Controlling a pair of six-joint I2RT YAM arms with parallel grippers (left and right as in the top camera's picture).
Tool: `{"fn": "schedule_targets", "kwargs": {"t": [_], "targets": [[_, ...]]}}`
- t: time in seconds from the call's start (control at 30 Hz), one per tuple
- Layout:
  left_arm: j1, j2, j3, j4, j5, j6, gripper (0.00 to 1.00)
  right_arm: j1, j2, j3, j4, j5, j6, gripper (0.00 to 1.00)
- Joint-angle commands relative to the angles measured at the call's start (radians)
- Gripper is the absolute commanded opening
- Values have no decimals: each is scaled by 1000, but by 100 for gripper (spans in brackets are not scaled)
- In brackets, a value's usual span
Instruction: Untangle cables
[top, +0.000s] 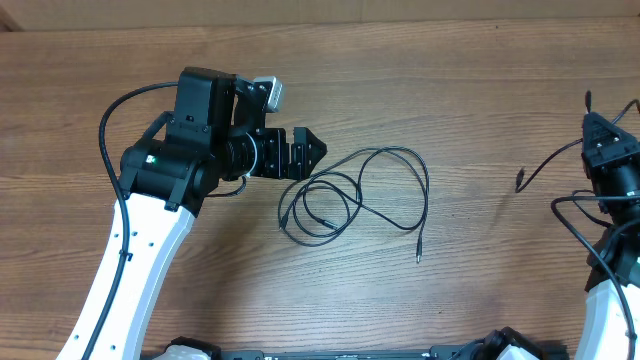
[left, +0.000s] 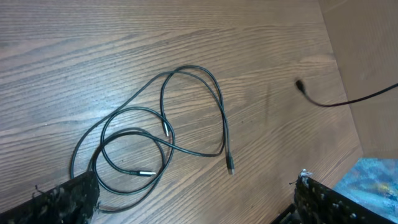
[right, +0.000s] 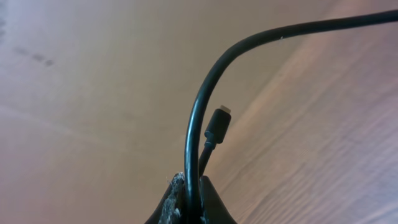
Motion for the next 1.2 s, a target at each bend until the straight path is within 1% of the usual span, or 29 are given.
{"fn": "schedule_targets", "kwargs": {"t": [0.0,0.2,0.4,0.47,0.57,0.6,0.67,0.7,0.73,0.8,0.87,0.93,0.97,1.03,1.1,1.17], "targets": [[3,3,16,4,-5,8,100,-3,23,6,5,126,-10,4],[3,3,16,4,-5,8,100,-3,99,6,75,386,-178,4],[3,3,16,4,-5,8,99,-11,218,6,208,936,-192,4],[3,3,16,4,-5,8,99,-23,257,6,241,1071,-197,8],[3,3,16,4,-5,8,100,-52,335,6,324,1209,-323,10],[3,3,16,4,-5,8,100,-67,366,6,362,1228,-385,14],[3,3,16,4,-5,8,100,-103,436,6,444,1232,-538,19],[3,3,16,4,-5,8,100,-121,468,6,472,1232,-589,19],[3,3,16,4,-5,8,100,-146,508,6,497,1231,-634,19],[3,3,16,4,-5,8,100,-198,580,7,506,1212,-663,19],[3,3,16,4,-5,8,100,-262,650,8,455,1138,-662,18],[3,3,16,4,-5,8,99,-314,701,8,389,1023,-653,18],[3,3,16,4,-5,8,100,-337,720,8,365,970,-629,19],[3,3,16,4,-5,8,100,-382,747,9,319,865,-525,18],[3,3,16,4,-5,8,100,-410,750,15,291,789,-451,18],[3,3,16,4,-5,8,99,-427,750,39,254,710,-405,24]]}}
